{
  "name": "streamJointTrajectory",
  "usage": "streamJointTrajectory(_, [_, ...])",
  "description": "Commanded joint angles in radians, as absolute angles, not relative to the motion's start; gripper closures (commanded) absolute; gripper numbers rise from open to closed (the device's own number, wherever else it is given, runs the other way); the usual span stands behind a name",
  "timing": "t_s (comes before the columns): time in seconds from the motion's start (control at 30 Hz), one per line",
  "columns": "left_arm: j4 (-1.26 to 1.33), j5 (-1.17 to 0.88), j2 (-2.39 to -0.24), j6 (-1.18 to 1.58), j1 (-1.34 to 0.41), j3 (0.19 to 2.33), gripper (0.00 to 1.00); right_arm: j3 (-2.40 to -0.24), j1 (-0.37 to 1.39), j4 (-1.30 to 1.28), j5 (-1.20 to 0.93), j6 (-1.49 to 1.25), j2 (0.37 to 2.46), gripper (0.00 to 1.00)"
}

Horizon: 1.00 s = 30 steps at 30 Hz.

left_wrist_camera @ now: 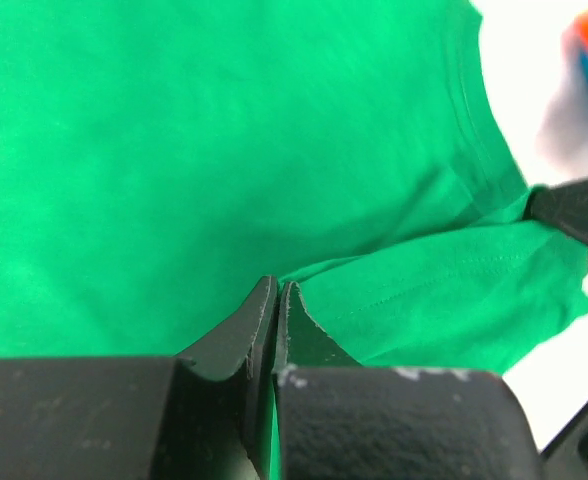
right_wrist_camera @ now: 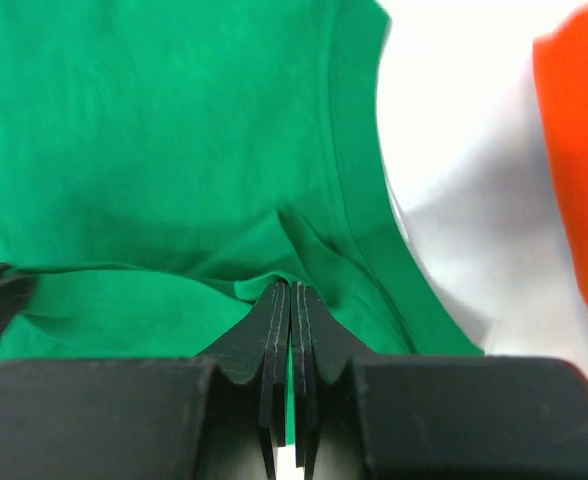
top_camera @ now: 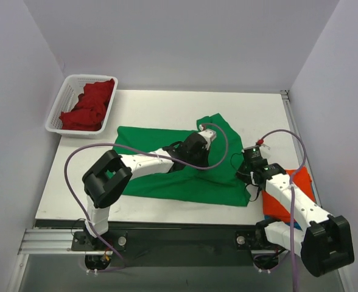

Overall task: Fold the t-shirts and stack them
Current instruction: Fold the flattened tshirt in 1/3 of the way

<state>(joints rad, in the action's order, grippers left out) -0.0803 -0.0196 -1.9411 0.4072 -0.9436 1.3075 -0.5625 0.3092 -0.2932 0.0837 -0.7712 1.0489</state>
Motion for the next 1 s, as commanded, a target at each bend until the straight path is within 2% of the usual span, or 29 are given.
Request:
streamJointTrajectory(0.0, [0.077,0.041,-1.864,0.488,-0.914,1.26,1.0,-0.653,0.316,-0.291,0.156,-0.727,1.12,1.0])
streamJointTrajectory(0.77, [0.252,0.163,-1.902,0.666,-0.861,1.151,1.0,-0.98,0.316,-0.169,0.141,-0.531,1.555,0.99])
streamJointTrajectory(0.83, [0.256,0.163,-1.91,0.672,-0.861,1.144,0.98,-0.991,0.316,-0.166,0.135,-0.523,1.569,0.99])
streamJointTrajectory(0.97, [0.265,0.175,-1.901,0.678,-0.856,1.135,0.88,-1.005,0.318,-0.146,0.127,-0.5,1.588,0.9])
